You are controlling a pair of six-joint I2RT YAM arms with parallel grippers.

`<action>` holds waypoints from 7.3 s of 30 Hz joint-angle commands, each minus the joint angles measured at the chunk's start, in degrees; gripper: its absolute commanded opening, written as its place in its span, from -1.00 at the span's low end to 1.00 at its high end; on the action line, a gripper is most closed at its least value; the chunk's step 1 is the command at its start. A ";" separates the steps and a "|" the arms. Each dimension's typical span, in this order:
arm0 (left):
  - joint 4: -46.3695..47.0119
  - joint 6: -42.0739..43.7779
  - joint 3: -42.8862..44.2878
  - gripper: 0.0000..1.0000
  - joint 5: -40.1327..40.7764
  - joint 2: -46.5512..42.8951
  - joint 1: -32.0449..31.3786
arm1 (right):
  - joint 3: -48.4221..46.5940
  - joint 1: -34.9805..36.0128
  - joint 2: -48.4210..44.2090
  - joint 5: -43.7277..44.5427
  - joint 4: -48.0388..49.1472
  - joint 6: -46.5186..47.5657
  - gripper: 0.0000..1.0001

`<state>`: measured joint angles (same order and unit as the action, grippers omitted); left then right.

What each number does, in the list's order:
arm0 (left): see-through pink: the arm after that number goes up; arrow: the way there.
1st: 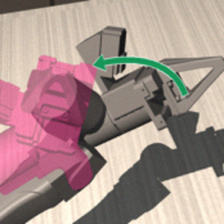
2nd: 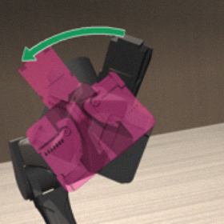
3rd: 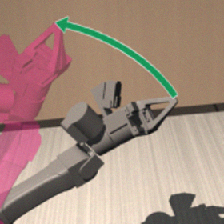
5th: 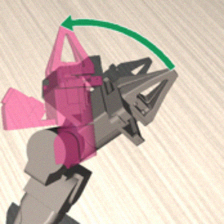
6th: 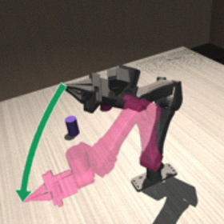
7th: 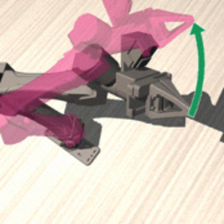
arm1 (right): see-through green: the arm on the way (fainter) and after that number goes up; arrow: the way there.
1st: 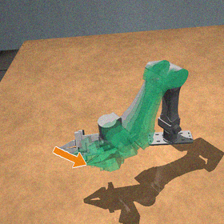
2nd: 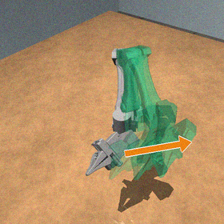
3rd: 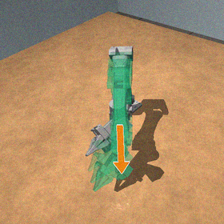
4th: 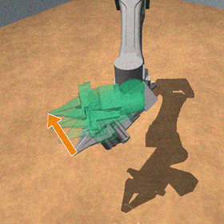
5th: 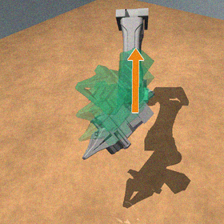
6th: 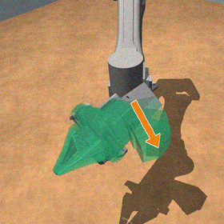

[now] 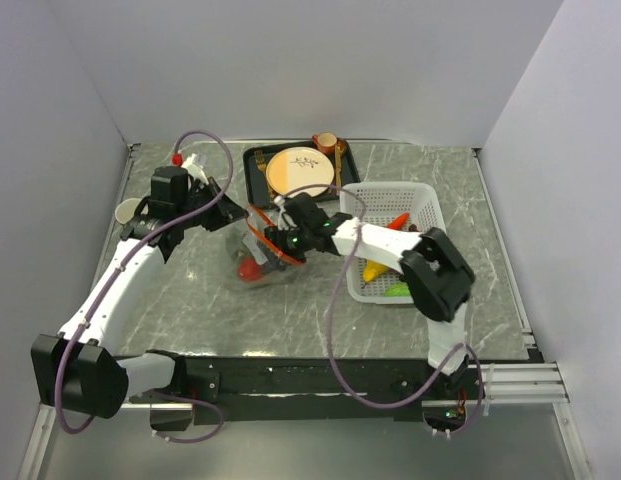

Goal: Place the food in the zip-top bag and seal the zipper
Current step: Adjust the zipper food storage bag at the center of the board, then pick up the fake fruit from the bin, then place the fake fruit in the zipper food storage bag, then adjust the zipper food storage bag at the center of the board.

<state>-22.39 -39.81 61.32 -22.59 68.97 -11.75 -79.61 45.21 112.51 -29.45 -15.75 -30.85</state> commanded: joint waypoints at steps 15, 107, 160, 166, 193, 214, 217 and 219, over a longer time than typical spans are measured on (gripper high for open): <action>7.53 -1.58 -0.76 -0.99 0.26 -3.91 0.15 | 3.34 -1.71 -21.46 22.42 -0.24 2.11 0.26; 1.47 2.90 5.92 -0.99 -6.24 5.56 0.06 | 14.14 -27.11 -42.99 16.28 -8.42 5.98 -0.55; -0.73 0.97 9.70 -0.98 -9.93 1.34 -1.35 | -7.22 -4.96 -7.48 -12.91 19.53 0.09 -0.56; -2.47 2.19 11.28 -0.98 -5.29 0.73 -1.35 | -9.51 -2.67 -4.23 -12.38 13.13 1.32 -0.40; -2.83 1.23 9.96 -0.99 2.73 -1.38 -0.82 | 7.01 -8.30 -23.49 12.67 4.50 2.21 0.78; -2.22 1.05 7.94 -0.98 1.85 -2.87 -0.82 | 9.21 -10.23 -13.89 4.40 13.81 -4.22 -1.00; -2.13 1.49 7.76 -0.99 3.07 -2.70 -0.82 | 6.85 -10.32 -19.42 7.56 11.54 -1.77 -1.00; -2.74 2.10 9.07 -0.99 5.69 -2.09 -0.73 | 2.57 -9.97 -23.73 8.36 9.51 0.34 -1.00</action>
<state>-28.14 -38.39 68.77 -19.31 68.29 -12.71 -70.70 35.35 98.91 -22.15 -7.35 -33.54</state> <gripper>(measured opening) 0.014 0.011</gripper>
